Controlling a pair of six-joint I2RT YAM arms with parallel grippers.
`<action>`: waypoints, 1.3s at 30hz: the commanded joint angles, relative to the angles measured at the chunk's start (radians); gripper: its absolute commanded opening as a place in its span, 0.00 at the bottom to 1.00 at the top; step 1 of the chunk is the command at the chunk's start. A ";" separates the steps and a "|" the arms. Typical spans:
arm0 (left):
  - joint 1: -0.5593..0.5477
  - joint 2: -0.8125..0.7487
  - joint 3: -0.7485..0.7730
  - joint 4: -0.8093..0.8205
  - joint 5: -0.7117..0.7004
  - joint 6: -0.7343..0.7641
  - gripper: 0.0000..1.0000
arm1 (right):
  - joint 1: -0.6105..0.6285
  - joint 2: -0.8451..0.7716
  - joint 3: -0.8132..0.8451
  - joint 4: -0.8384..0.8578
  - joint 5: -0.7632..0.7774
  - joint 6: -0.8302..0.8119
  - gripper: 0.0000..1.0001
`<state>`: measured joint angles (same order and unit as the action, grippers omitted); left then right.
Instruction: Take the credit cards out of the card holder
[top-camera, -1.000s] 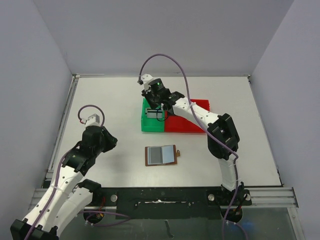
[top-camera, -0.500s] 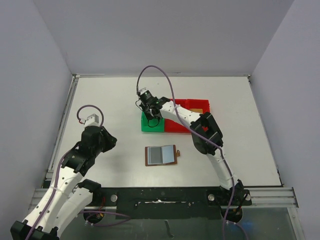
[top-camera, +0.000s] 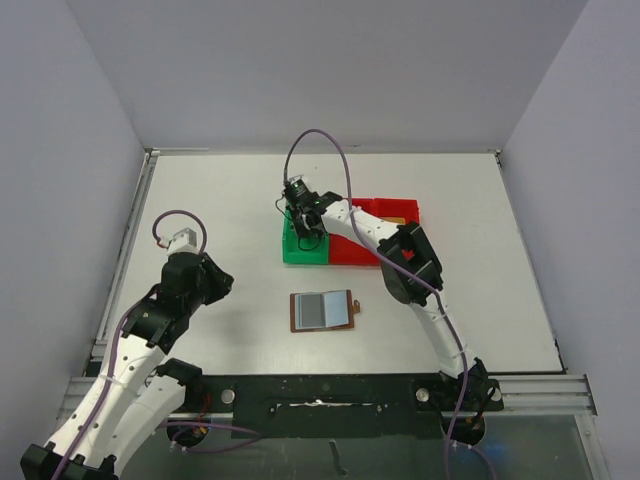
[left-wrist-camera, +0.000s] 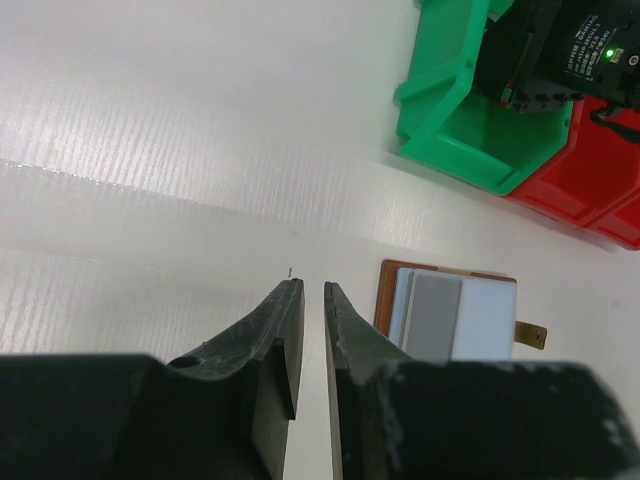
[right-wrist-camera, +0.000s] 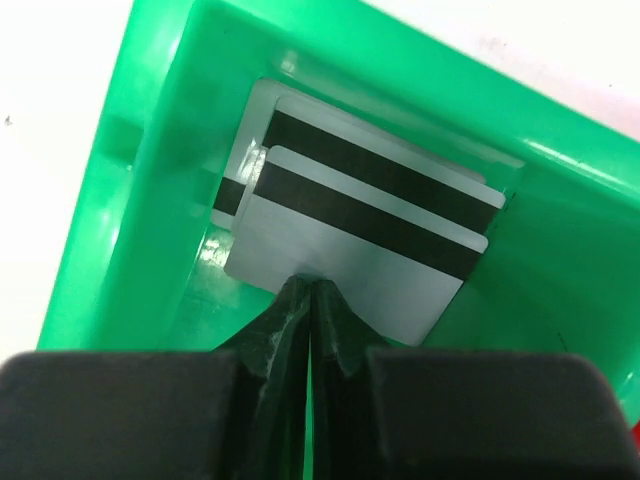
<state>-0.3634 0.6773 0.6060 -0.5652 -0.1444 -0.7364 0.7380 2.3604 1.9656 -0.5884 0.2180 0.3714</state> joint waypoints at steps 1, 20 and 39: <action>0.007 -0.009 0.028 0.041 0.005 0.015 0.14 | -0.003 0.005 0.045 -0.001 0.025 0.027 0.00; 0.007 -0.015 0.023 0.042 -0.002 0.016 0.14 | -0.020 0.057 0.124 0.009 0.135 -0.025 0.00; 0.007 0.003 0.021 0.051 0.005 0.019 0.14 | -0.026 0.002 0.136 0.038 0.038 -0.041 0.02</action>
<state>-0.3634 0.6838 0.6060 -0.5648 -0.1448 -0.7349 0.7010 2.4207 2.1250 -0.5961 0.3199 0.3077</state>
